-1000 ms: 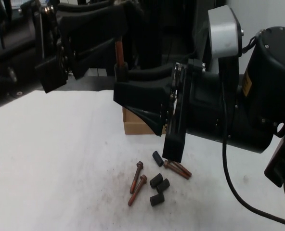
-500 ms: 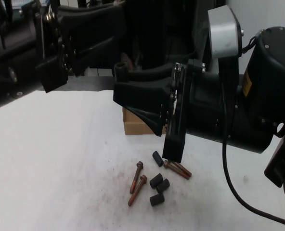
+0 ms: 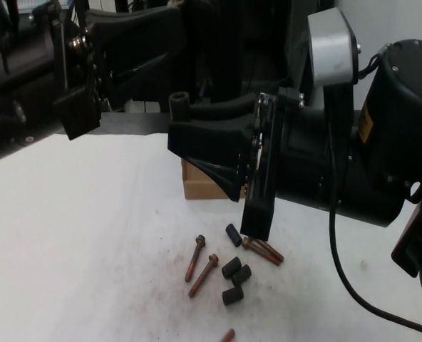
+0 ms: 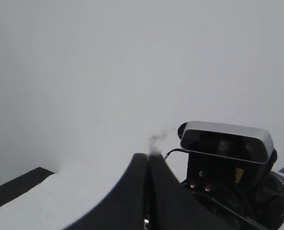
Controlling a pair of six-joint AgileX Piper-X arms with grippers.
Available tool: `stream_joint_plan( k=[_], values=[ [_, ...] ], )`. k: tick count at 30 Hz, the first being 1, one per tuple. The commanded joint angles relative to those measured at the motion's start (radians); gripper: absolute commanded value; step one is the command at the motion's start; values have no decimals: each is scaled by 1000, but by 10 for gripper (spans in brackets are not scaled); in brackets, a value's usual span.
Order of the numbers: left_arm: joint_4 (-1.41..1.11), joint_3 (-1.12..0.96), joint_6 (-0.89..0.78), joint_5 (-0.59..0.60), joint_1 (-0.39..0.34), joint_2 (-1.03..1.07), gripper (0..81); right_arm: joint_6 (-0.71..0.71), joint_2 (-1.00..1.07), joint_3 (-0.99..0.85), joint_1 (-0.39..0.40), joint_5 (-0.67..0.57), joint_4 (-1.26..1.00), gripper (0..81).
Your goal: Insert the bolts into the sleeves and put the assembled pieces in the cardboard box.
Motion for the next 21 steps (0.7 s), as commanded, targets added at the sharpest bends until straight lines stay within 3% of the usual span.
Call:
stream_joint_plan(
  k=[1,3,7,9,12,21],
  values=[
    [82,-3,7,9,-2,4,3,-25,1,-13,-29,-8,-6,8],
    [239,-3,37,9,-2,4,3,-25,-5,-13,-58,-8,26,8],
    [711,-3,307,-33,-5,4,3,-125,-58,-13,-131,-8,262,8],
    [924,-3,418,-177,-14,4,3,-214,-86,-13,-163,3,384,8],
    [1132,-3,489,-372,-28,16,3,-231,-121,-13,-211,68,538,8],
    [1177,-3,502,-391,-136,103,3,-250,-137,-13,-256,120,655,8]
  ],
)
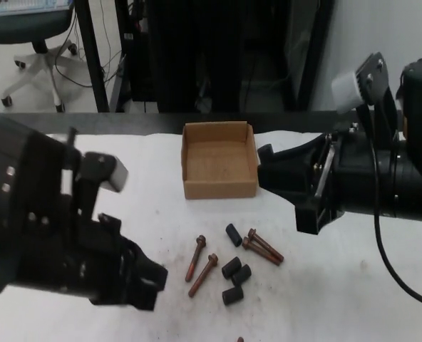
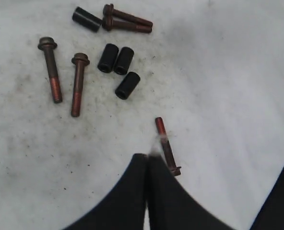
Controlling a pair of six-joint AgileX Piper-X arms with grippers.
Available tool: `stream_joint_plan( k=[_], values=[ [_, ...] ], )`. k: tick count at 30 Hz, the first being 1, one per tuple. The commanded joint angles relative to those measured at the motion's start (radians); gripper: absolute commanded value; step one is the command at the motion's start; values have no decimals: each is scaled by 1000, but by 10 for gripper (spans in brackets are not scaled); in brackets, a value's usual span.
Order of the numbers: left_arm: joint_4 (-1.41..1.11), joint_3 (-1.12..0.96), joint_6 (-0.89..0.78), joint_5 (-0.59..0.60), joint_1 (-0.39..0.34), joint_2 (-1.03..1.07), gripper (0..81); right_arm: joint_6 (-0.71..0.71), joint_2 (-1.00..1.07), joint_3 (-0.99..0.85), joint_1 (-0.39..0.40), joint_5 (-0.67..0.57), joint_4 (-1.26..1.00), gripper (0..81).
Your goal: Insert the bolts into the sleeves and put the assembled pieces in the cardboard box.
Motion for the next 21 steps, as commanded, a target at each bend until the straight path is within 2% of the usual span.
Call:
stream_joint_plan(
  k=[1,3,6,11,13,21],
  values=[
    [7,-5,7,-2,-63,52,3,-14,-13,-12,-16,47,11,8],
    [7,-5,7,14,-99,84,12,-14,-13,-12,-26,47,11,8],
    [7,-7,7,14,-161,132,97,-14,-16,-12,-45,42,26,8],
    [0,-30,-43,-5,-239,220,328,-14,-26,-12,-76,39,67,8],
    [0,-54,-93,-41,-259,252,350,-14,-32,-12,-83,39,79,8],
    [0,-195,-181,-122,-284,398,350,-13,-55,-12,-89,39,86,8]
  ],
)
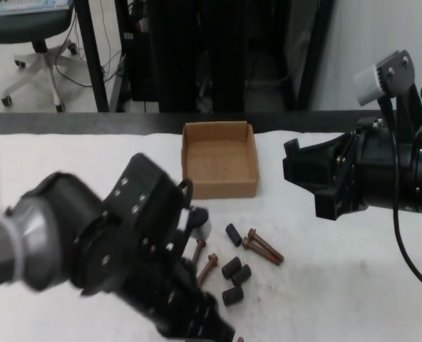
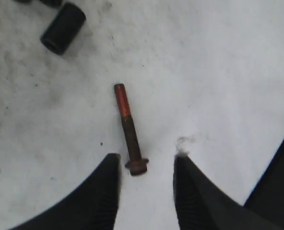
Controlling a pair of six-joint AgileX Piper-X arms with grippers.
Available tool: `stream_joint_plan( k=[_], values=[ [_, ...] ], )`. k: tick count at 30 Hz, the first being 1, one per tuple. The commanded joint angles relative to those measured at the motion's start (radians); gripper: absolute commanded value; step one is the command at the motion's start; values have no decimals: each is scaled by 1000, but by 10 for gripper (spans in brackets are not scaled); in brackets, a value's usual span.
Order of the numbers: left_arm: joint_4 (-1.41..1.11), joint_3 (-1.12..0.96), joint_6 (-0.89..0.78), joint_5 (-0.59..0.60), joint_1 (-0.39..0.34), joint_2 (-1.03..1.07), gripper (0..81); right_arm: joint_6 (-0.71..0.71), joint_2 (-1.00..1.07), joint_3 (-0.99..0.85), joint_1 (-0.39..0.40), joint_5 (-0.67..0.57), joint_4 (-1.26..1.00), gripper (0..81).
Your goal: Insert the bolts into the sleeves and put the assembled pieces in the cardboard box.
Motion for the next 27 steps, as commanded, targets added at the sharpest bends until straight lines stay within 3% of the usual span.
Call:
stream_joint_plan(
  k=[1,9,15,27],
  values=[
    [-2,-34,-15,-23,-9,28,350,-5,-24,-12,-5,1,0,8],
    [31,-89,-15,-148,-19,155,350,0,-24,-12,-5,1,0,8],
    [105,-89,-15,-150,-52,199,350,0,-24,-12,-5,1,0,8],
    [17,-89,-33,-151,-170,202,350,0,-24,-12,-5,1,0,8]
  ],
)
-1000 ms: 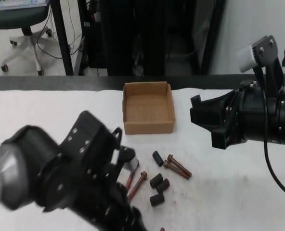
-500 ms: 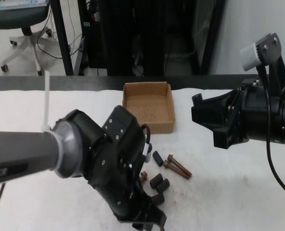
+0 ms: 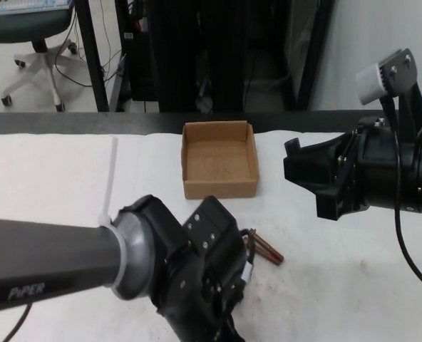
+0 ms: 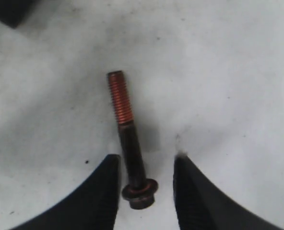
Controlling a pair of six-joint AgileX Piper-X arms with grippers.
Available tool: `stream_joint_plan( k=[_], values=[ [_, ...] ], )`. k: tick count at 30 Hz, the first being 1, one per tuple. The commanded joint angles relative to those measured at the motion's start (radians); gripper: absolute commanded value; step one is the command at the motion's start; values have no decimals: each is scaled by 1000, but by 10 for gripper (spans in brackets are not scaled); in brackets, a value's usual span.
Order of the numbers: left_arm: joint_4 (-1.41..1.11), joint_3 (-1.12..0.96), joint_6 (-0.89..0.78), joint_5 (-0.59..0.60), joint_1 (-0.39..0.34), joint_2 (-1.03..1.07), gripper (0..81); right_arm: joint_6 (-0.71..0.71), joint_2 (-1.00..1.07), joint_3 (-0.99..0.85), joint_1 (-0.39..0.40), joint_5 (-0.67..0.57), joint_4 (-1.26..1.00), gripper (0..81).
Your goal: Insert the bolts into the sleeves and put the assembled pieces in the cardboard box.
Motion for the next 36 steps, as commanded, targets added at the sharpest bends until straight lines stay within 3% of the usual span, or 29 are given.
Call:
stream_joint_plan(
  k=[1,16,19,21,23,28,32,36],
  values=[
    [-39,-12,-45,-11,-14,-4,350,0,-14,-12,-3,-1,-4,8],
    [-29,-12,-65,-33,-12,81,343,4,-14,-12,-3,-1,-4,8],
    [-29,-12,-35,-33,-12,82,224,4,-14,-12,-3,-1,-4,8],
    [-29,-12,20,-33,-12,80,13,4,-14,-12,-3,-1,-4,8],
    [-27,-12,58,-40,-12,77,3,4,-14,-12,-3,-1,-4,8],
    [15,-12,108,-121,-12,42,3,4,-14,-12,-3,-1,-4,8],
    [67,-12,142,-288,-8,-34,3,4,-14,-12,-3,-1,-4,8],
    [20,-12,-13,-416,32,-126,3,4,-14,-12,-3,-1,-4,8]
  ],
)
